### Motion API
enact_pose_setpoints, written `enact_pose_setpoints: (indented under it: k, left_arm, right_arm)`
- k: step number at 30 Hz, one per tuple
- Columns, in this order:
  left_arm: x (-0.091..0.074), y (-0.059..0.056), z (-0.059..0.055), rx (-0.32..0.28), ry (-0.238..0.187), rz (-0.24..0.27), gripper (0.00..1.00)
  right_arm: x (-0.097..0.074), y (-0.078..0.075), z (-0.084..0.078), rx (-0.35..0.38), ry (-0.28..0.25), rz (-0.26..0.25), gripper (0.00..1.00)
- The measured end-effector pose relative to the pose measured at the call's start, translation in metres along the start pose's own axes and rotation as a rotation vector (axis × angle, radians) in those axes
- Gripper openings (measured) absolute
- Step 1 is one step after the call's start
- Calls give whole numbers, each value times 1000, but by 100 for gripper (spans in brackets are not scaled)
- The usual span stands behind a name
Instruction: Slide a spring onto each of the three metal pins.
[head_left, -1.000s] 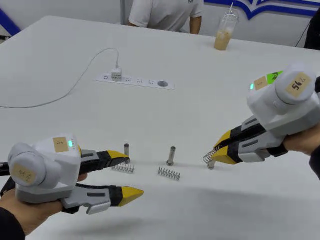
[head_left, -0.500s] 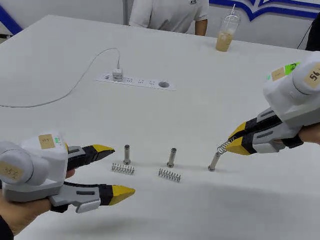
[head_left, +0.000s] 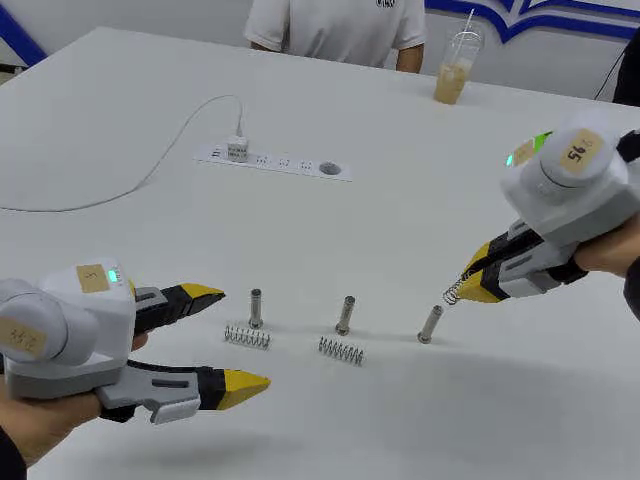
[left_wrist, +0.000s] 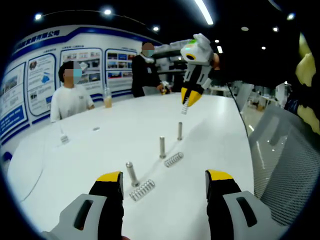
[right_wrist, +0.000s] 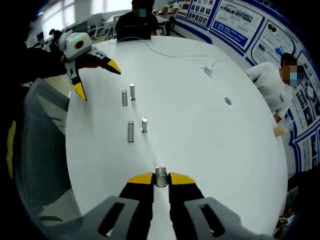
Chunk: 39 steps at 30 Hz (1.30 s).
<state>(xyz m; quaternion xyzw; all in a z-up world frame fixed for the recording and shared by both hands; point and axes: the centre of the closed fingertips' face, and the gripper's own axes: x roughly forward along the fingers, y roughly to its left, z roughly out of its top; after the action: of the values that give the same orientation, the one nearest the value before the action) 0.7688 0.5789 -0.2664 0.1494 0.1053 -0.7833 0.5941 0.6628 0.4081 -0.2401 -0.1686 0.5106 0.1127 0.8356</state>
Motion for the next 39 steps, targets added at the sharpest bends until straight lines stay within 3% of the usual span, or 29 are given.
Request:
enact_pose_setpoints:
  k: [14, 39]
  left_arm:
    - [0, 2, -3, -2, 3, 8, 68]
    - [0, 4, -4, -5, 7, 13, 67]
  right_arm:
    - [21, -3, -9, -12, 81, 45, 12]
    - [49, 0, -18, -12, 158, 91, 12]
